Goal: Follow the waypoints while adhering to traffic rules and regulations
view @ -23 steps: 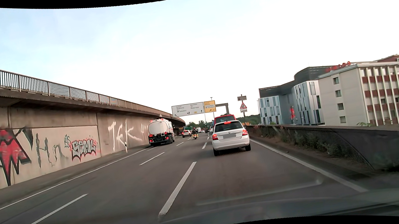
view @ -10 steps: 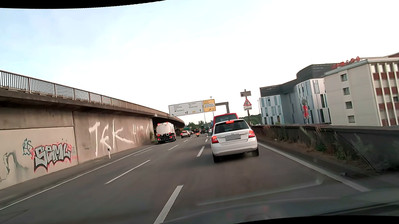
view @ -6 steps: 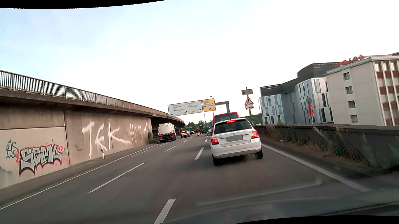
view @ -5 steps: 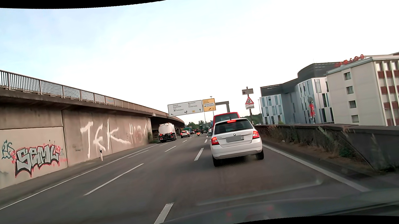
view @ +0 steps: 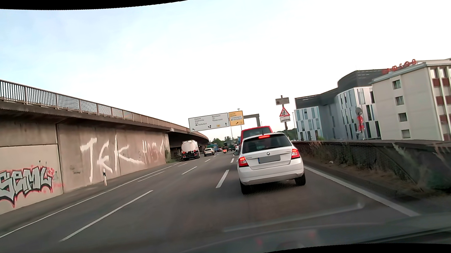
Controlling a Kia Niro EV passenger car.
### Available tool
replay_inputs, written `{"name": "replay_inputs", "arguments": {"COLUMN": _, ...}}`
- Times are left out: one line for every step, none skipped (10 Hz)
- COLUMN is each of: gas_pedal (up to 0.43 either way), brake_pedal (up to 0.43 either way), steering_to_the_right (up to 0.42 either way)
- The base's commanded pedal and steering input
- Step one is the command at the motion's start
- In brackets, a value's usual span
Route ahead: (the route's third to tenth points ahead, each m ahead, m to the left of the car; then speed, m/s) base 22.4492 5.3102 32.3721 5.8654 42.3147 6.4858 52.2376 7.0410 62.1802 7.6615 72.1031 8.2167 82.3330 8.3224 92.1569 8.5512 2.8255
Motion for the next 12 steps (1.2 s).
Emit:
{"name": "replay_inputs", "arguments": {"gas_pedal": 0.000, "brake_pedal": 0.000, "steering_to_the_right": -0.004}}
{"name": "replay_inputs", "arguments": {"gas_pedal": 0.000, "brake_pedal": 0.024, "steering_to_the_right": -0.004}}
{"name": "replay_inputs", "arguments": {"gas_pedal": 0.000, "brake_pedal": 0.043, "steering_to_the_right": -0.004}}
{"name": "replay_inputs", "arguments": {"gas_pedal": 0.000, "brake_pedal": 0.098, "steering_to_the_right": -0.004}}
{"name": "replay_inputs", "arguments": {"gas_pedal": 0.000, "brake_pedal": 0.122, "steering_to_the_right": -0.003}}
{"name": "replay_inputs", "arguments": {"gas_pedal": 0.000, "brake_pedal": 0.140, "steering_to_the_right": -0.004}}
{"name": "replay_inputs", "arguments": {"gas_pedal": 0.000, "brake_pedal": 0.159, "steering_to_the_right": -0.004}}
{"name": "replay_inputs", "arguments": {"gas_pedal": 0.000, "brake_pedal": 0.165, "steering_to_the_right": -0.004}}
{"name": "replay_inputs", "arguments": {"gas_pedal": 0.000, "brake_pedal": 0.171, "steering_to_the_right": -0.004}}
{"name": "replay_inputs", "arguments": {"gas_pedal": 0.000, "brake_pedal": 0.171, "steering_to_the_right": -0.004}}
{"name": "replay_inputs", "arguments": {"gas_pedal": 0.000, "brake_pedal": 0.177, "steering_to_the_right": -0.004}}
{"name": "replay_inputs", "arguments": {"gas_pedal": 0.000, "brake_pedal": 0.177, "steering_to_the_right": -0.004}}
